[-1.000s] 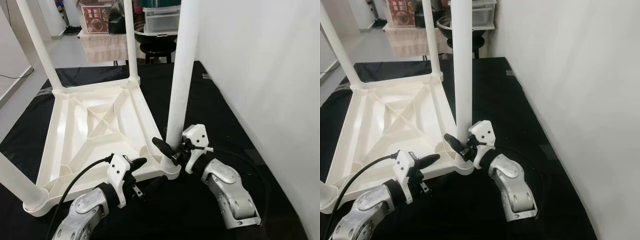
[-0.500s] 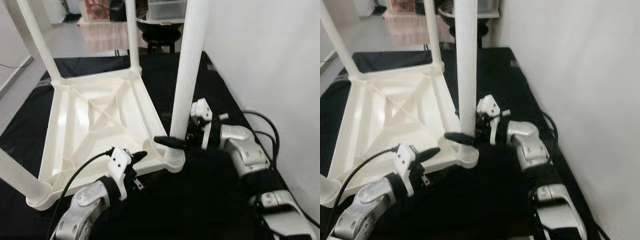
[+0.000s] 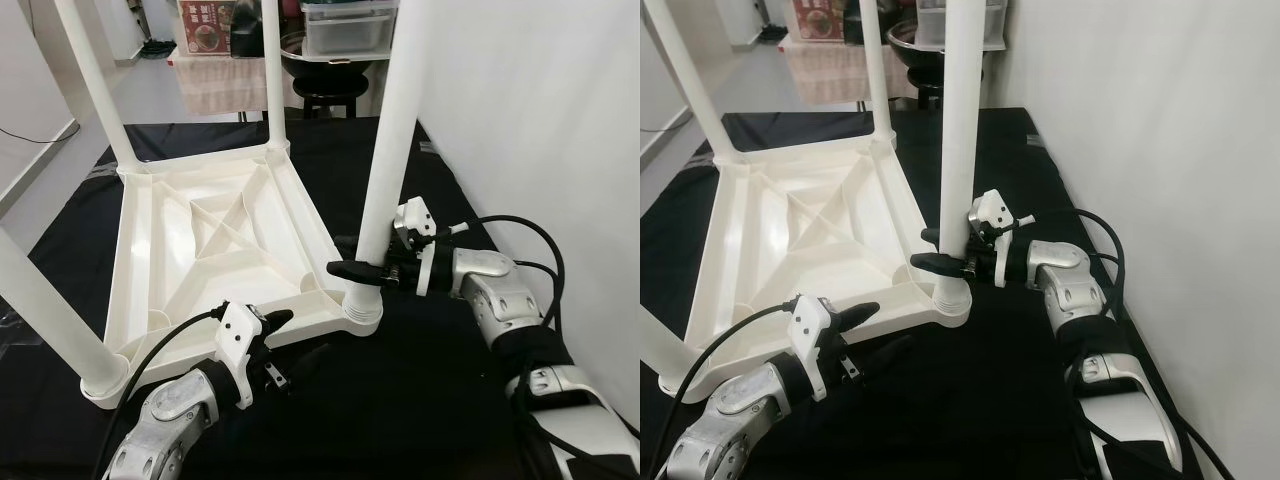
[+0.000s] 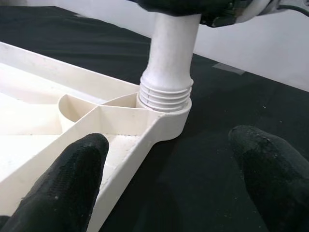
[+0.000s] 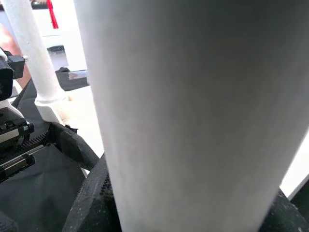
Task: Building children table
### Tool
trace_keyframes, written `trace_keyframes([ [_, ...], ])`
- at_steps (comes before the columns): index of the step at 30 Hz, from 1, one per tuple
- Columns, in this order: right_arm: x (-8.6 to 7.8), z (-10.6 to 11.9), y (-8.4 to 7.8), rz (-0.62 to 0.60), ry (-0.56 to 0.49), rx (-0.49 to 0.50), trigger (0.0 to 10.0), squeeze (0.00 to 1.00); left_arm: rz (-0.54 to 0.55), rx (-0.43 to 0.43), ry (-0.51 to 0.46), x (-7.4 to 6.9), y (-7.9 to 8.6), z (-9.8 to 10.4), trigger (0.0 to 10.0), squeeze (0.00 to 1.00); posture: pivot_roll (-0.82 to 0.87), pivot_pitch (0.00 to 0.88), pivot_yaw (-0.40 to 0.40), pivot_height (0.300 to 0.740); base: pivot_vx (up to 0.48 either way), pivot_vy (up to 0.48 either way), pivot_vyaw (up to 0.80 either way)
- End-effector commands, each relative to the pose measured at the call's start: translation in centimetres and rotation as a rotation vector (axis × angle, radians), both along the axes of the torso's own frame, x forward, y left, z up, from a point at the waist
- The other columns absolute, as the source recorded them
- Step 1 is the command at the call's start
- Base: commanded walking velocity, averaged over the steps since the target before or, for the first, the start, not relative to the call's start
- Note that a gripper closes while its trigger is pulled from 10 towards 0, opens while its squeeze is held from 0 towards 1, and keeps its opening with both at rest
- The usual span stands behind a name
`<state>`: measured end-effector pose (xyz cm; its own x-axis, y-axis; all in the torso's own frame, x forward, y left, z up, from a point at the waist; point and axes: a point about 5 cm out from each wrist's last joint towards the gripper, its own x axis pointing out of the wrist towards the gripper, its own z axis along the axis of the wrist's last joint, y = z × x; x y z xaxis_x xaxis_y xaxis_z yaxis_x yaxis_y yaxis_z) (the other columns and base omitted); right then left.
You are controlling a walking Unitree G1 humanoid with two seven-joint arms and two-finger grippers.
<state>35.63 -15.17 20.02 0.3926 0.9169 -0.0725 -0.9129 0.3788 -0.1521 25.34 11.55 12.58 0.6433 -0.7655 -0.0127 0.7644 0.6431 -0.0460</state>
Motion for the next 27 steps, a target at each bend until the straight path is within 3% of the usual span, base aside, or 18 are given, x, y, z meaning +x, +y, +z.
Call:
trace_keyframes([
  [1,-0.1,-0.6,-1.0,-0.081,0.006,-0.003,0.0,0.0,-0.005,-0.002,0.012,-0.3,0.0,-0.1,10.0,0.0,-0.1,0.124,-0.015,0.74,0.0,0.0,0.0],
  [2,-0.1,-0.6,-1.0,-0.081,0.006,-0.003,0.0,0.0,-0.005,-0.002,0.012,-0.3,0.0,-0.1,10.0,0.0,-0.1,0.124,-0.015,0.74,0.0,0.0,0.0],
  [3,-0.9,-1.7,-0.8,-0.182,0.018,0.016,0.0,0.0,-0.003,-0.003,0.011,-0.3,0.1,-0.1,10.0,0.0,-0.1,0.131,-0.014,0.74,0.0,0.0,0.0],
  [5,-0.9,-1.7,-0.8,-0.182,0.018,0.016,0.0,0.0,-0.003,-0.003,0.011,-0.3,0.1,-0.1,10.0,0.0,-0.1,0.131,-0.014,0.74,0.0,0.0,0.0],
  [6,-1.6,-3.3,0.1,-0.4,0.04,0.059,0.0,0.0,-0.002,-0.004,0.011,-0.3,0.4,0.0,10.0,0.0,-0.11,0.134,-0.001,0.74,0.0,0.0,0.0],
  [8,-1.6,-3.3,0.1,-0.4,0.04,0.059,0.0,0.0,-0.002,-0.004,0.011,-0.3,0.4,0.0,10.0,0.0,-0.11,0.134,-0.001,0.74,0.0,0.0,0.0],
  [9,-3.3,-4.5,2.5,-0.514,-0.029,-0.011,0.0,0.0,-0.005,-0.003,0.013,-0.1,0.6,0.0,10.0,0.0,-0.11,0.139,0.029,0.74,0.0,0.0,0.0],
  [10,-3.9,-5.1,3.5,-0.642,0.024,0.043,0.0,0.0,-0.006,0.0,0.017,0.0,0.9,0.0,10.0,0.0,-0.14,0.133,0.042,0.74,0.0,0.0,0.0],
  [12,-4.1,-5.5,4.0,-0.703,0.07,0.077,0.0,0.0,-0.008,0.002,0.02,0.1,1.0,-0.1,10.0,0.0,-0.14,0.124,0.038,0.74,0.0,0.0,0.0],
  [14,-3.9,-6.1,4.3,-0.695,0.101,0.065,0.0,0.0,-0.017,0.008,0.02,0.2,1.0,-0.1,10.0,0.0,-0.09,0.119,0.002,0.74,0.0,0.0,0.0],
  [19,-3.9,-6.9,4.4,-0.668,0.136,0.02,0.0,0.0,-0.003,0.004,0.012,0.4,0.8,0.0,10.0,0.0,-0.11,0.113,0.009,0.74,0.0,0.0,0.0],
  [20,-4.1,-6.7,4.4,-0.674,0.134,0.012,2.7,0.0,0.003,0.003,0.011,0.4,0.8,-0.1,10.0,0.0,-0.1,0.109,0.005,0.74,0.0,0.0,0.0],
  [21,-4.2,-6.5,4.3,-0.664,0.153,0.038,10.0,0.0,0.002,0.003,0.012,0.4,0.7,-0.1,10.0,0.0,-0.1,0.106,0.008,0.74,0.0,0.0,0.0],
  [24,-4.4,-6.1,4.5,-0.648,0.159,0.057,10.0,0.0,-0.003,0.004,0.013,0.4,0.6,-0.1,10.0,0.0,-0.1,0.106,0.008,0.74,0.0,0.0,0.0],
  [25,-4.6,-5.4,4.7,-0.591,0.147,0.077,10.0,1.0,-0.009,0.005,0.015,0.4,0.5,-0.1,10.0,0.0,-0.1,0.103,0.009,0.74,0.0,0.0,0.0],
  [26,-4.5,-4.4,4.8,-0.504,0.11,0.098,10.0,1.0,-0.014,0.005,0.017,0.4,0.4,-0.2,10.0,0.0,-0.1,0.099,0.007,0.74,0.0,0.0,0.0],
  [27,-4.5,-4.4,4.8,-0.504,0.11,0.098,10.0,1.0,-0.014,0.005,0.017,0.4,0.4,-0.2,10.0,0.0,-0.1,0.099,0.007,0.74,0.0,0.0,0.0],
])
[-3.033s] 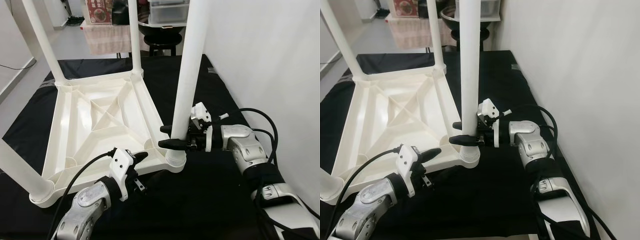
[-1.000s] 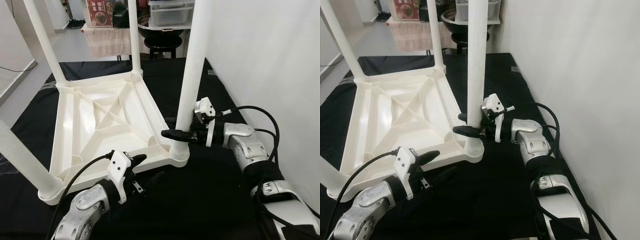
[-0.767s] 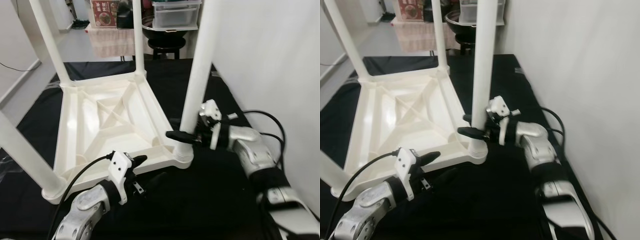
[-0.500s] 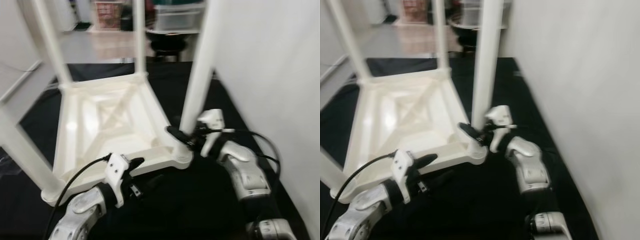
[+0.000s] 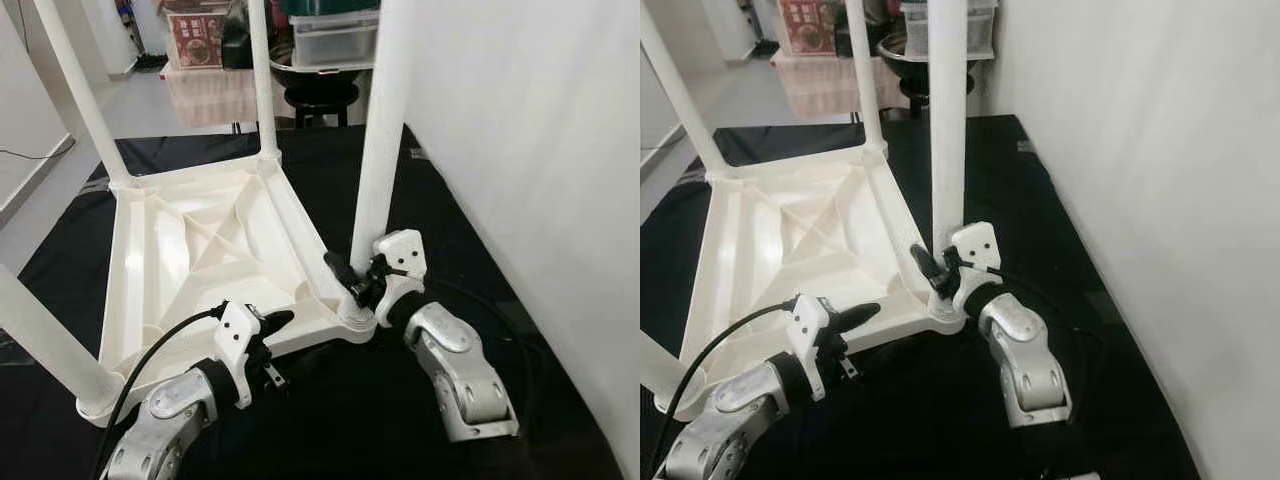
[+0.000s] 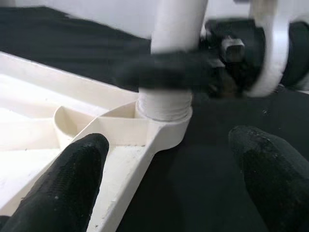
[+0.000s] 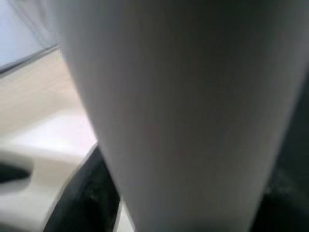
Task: Building children table
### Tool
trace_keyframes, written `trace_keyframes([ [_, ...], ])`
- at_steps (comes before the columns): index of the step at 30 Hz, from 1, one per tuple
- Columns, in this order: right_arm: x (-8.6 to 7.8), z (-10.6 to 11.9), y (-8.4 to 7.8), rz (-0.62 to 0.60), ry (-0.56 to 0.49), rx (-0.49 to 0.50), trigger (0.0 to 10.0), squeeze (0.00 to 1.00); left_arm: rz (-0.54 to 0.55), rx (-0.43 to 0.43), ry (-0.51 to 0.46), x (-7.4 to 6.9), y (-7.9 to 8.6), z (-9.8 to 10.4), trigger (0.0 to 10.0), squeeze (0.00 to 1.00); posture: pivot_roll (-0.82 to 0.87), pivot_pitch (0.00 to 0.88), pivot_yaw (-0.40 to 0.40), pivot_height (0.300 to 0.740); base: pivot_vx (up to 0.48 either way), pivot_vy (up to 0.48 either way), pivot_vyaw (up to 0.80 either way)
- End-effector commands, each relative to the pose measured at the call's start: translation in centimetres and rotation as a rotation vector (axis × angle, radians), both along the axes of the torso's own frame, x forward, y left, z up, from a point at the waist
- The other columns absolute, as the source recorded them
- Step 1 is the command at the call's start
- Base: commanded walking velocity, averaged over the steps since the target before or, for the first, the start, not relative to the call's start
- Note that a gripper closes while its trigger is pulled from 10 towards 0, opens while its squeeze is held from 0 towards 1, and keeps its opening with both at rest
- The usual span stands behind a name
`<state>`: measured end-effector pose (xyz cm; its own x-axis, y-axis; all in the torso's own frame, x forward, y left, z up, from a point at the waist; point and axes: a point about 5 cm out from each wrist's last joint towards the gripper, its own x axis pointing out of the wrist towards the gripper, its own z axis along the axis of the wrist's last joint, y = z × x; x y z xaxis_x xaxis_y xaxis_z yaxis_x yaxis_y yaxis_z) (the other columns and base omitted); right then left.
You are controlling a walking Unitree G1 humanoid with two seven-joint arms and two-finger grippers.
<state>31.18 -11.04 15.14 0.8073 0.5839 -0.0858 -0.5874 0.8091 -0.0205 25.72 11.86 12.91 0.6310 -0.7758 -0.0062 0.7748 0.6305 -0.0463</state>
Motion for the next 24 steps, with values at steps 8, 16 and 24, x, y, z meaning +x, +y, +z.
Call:
trace_keyframes([
  [8,1.1,4.6,-1.4,0.548,-0.156,-0.124,10.0,0.0,0.01,0.026,0.007,-0.1,-0.4,-0.7,10.0,0.0,-0.07,0.074,-0.024,0.74,0.0,0.0,0.0],
  [16,1.3,4.5,-2.2,0.733,-0.086,-0.154,10.0,0.0,0.021,0.057,-0.008,-0.2,-0.5,-1.0,10.0,0.0,-0.06,0.061,-0.025,0.74,0.0,0.0,0.0],
  [24,3.2,5.2,-2.6,0.75,-0.067,-0.142,0.0,0.0,0.015,0.067,-0.006,-0.5,-0.6,-1.2,10.0,0.0,-0.06,0.049,-0.024,0.74,0.0,0.0,0.0],
])
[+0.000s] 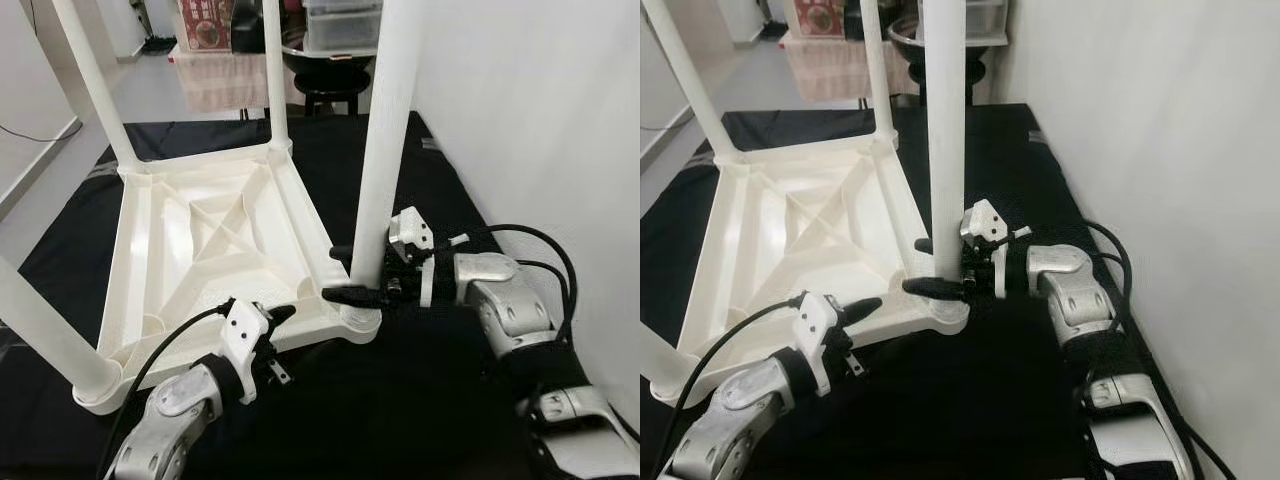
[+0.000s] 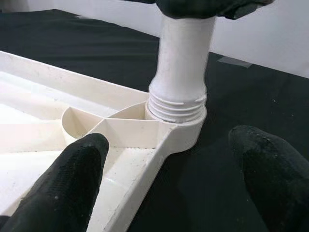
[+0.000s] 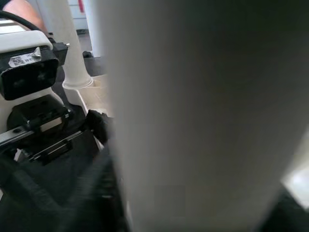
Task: Building children table
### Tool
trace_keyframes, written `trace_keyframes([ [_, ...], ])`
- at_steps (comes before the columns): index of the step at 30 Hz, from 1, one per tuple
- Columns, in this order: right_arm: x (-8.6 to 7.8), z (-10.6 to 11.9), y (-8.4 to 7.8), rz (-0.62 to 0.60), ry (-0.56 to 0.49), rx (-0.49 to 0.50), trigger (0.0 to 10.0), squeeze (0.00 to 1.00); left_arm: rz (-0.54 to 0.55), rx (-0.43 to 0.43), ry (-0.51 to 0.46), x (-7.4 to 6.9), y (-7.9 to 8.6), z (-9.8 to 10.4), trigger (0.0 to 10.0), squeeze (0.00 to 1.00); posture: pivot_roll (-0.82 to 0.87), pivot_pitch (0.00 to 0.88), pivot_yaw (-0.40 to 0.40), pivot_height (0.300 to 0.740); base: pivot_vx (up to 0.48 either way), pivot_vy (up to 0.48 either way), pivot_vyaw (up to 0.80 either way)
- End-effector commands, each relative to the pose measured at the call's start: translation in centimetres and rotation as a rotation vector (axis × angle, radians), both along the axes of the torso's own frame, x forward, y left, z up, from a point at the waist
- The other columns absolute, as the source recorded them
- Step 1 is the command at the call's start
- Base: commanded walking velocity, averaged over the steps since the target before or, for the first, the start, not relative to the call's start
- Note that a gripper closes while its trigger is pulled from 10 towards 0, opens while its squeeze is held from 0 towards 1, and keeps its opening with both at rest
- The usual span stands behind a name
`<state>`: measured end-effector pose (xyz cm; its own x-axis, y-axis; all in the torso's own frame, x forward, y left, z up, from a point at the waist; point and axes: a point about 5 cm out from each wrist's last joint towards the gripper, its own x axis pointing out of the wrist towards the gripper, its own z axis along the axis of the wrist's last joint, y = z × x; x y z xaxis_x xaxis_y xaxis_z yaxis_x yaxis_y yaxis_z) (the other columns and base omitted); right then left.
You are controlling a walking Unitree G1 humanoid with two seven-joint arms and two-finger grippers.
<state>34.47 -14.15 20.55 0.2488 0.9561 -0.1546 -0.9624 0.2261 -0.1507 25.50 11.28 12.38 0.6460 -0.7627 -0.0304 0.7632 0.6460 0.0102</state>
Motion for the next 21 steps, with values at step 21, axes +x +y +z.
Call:
trace_keyframes([
  [21,-4.4,-4.8,4.9,-0.669,-0.091,0.149,0.0,0.0,0.0,-0.009,0.022,0.0,0.8,-0.3,10.0,0.0,-0.14,0.098,0.005,0.74,0.0,0.0,0.0],
])
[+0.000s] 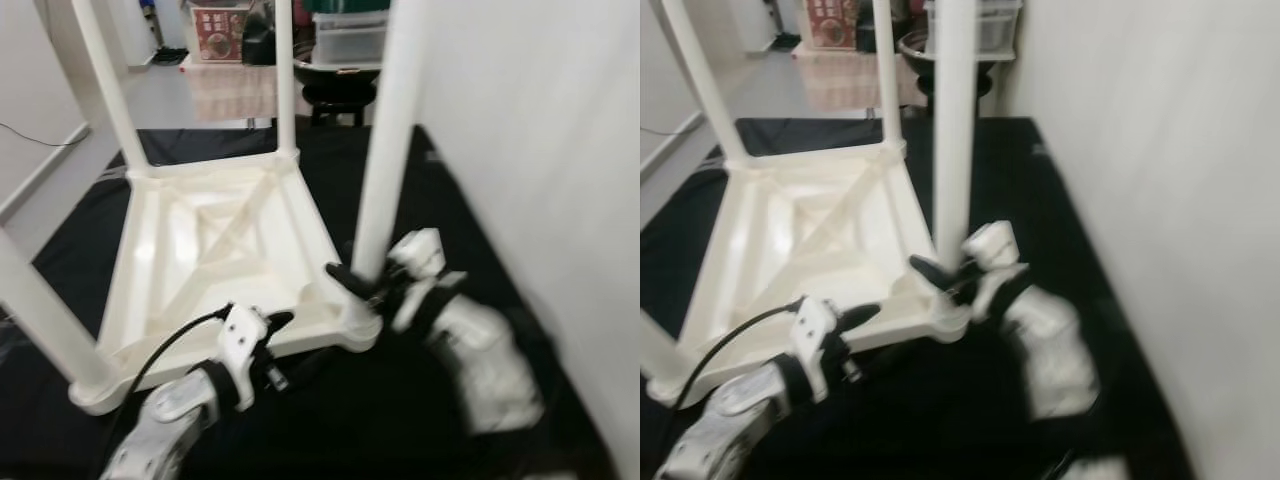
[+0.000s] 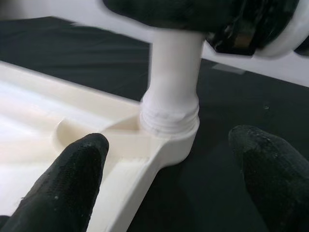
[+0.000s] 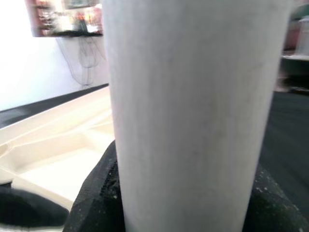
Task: Building children table
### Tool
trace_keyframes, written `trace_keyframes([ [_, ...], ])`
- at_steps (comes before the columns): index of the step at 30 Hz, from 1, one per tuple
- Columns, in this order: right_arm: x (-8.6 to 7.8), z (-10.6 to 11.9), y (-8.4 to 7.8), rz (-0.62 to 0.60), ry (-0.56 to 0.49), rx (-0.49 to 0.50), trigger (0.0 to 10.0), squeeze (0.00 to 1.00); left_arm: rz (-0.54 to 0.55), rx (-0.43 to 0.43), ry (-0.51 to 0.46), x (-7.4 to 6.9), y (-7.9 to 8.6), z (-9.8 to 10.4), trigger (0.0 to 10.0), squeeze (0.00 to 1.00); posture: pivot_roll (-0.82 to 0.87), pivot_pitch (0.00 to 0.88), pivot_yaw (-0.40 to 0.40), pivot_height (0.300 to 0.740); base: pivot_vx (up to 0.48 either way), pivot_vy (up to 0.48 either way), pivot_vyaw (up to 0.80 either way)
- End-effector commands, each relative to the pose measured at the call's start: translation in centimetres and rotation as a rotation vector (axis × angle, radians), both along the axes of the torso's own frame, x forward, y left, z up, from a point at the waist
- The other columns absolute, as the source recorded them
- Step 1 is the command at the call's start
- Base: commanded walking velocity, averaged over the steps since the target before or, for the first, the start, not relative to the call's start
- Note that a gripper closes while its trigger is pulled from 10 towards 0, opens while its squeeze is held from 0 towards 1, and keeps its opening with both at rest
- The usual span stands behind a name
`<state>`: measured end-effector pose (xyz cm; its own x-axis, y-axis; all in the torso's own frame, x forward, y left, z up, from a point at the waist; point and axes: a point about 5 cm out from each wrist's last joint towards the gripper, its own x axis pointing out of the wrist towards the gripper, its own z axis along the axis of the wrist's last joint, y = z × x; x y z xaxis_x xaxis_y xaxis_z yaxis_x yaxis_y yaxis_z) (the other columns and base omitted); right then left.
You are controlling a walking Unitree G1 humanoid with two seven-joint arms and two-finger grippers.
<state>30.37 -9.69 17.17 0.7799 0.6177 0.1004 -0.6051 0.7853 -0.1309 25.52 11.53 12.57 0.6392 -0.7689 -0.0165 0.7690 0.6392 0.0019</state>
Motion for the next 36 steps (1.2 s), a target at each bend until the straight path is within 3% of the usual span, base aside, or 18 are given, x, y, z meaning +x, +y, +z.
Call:
trace_keyframes([
  [1,-0.1,-2.5,0.0,-0.029,0.135,-0.046,0.0,0.0,0.012,-0.002,0.023,0.1,0.5,-0.4,10.0,0.0,-0.12,0.096,-0.006,0.74,0.0,0.0,0.0],
  [2,-0.1,-2.5,0.0,-0.029,0.135,-0.046,0.0,0.0,0.012,-0.002,0.023,0.1,0.5,-0.4,10.0,0.0,-0.12,0.096,-0.006,0.74,0.0,0.0,0.0],
  [3,0.6,-3.4,-0.5,-0.031,0.223,0.022,0.0,0.0,-0.008,0.01,0.027,0.3,0.4,-0.4,10.0,0.0,-0.12,0.088,-0.01,0.74,0.0,0.0,0.0],
  [10,0.3,-3.4,0.1,0.008,0.216,-0.005,0.0,0.0,0.017,-0.001,0.018,0.4,0.5,-0.4,10.0,0.0,-0.12,0.092,-0.009,0.74,0.0,0.0,0.0],
  [11,0.3,-3.3,-0.1,-0.002,0.231,0.01,4.8,0.0,0.021,-0.003,0.017,0.4,0.5,-0.3,10.0,0.0,-0.12,0.09,-0.009,0.74,0.0,0.0,0.0],
  [12,0.2,-2.9,0.0,0.046,0.229,0.02,10.0,0.2,0.019,-0.001,0.018,0.4,0.4,-0.3,10.0,0.0,-0.11,0.089,-0.002,0.74,0.0,0.0,0.0],
  [13,0.2,-2.9,0.0,0.046,0.229,0.02,10.0,0.2,0.019,-0.001,0.018,0.4,0.4,-0.3,10.0,0.0,-0.11,0.089,-0.002,0.74,0.0,0.0,0.0],
  [14,0.1,-2.5,0.1,0.086,0.218,0.018,10.0,0.88,0.016,0.001,0.019,0.4,0.4,-0.3,10.0,0.0,-0.11,0.089,-0.002,0.74,0.0,0.0,0.0],
  [15,0.1,-2.5,0.1,0.086,0.218,0.018,10.0,0.88,0.016,0.001,0.019,0.4,0.4,-0.3,10.0,0.0,-0.11,0.089,-0.002,0.74,0.0,0.0,0.0],
  [16,0.1,-2.0,0.3,0.139,0.189,-0.006,10.0,1.0,0.012,0.001,0.021,0.4,0.4,-0.3,10.0,0.0,-0.11,0.088,0.0,0.74,0.0,0.0,0.0],
  [25,3.8,1.4,-2.7,0.378,0.121,-0.038,10.0,1.0,0.008,-0.008,0.021,0.4,0.0,-0.4,10.0,0.0,-0.1,0.079,-0.019,0.74,0.0,0.0,0.0],
  [26,4.3,1.7,-3.1,0.403,0.13,-0.057,10.0,0.21,0.009,-0.009,0.021,0.3,-0.1,-0.4,10.0,0.0,-0.09,0.078,-0.021,0.74,0.0,0.0,0.0],
  [27,4.5,1.8,-3.4,0.418,0.138,-0.068,10.0,0.21,0.01,-0.009,0.02,0.3,-0.1,-0.4,10.0,0.0,-0.09,0.078,-0.021,0.74,0.0,0.0,0.0],
  [28,4.9,2.1,-3.6,0.424,0.133,-0.101,10.0,0.0,0.01,-0.009,0.021,0.3,-0.1,-0.4,10.0,0.0,-0.08,0.078,-0.023,0.74,0.0,0.0,0.0],
  [32,5.9,3.0,-4.1,0.428,0.127,-0.141,10.0,0.0,0.011,-0.01,0.022,0.2,-0.1,-0.4,10.0,0.0,-0.08,0.081,-0.025,0.74,0.0,0.0,0.0],
  [33,6.2,3.2,-4.4,0.427,0.131,-0.141,5.2,0.0,0.011,-0.01,0.023,0.1,-0.1,-0.4,10.0,0.0,-0.08,0.082,-0.025,0.74,0.0,0.0,0.0],
  [35,6.3,3.3,-4.5,0.426,0.132,-0.141,5.2,0.0,0.011,-0.011,0.023,0.1,-0.1,-0.4,10.0,0.0,-0.08,0.082,-0.025,0.74,0.0,0.0,0.0],
  [36,6.5,3.4,-4.7,0.428,0.137,-0.136,0.0,0.0,0.011,-0.011,0.024,0.1,-0.1,-0.4,10.0,0.0,-0.08,0.085,-0.024,0.74,0.0,0.0,0.0],
])
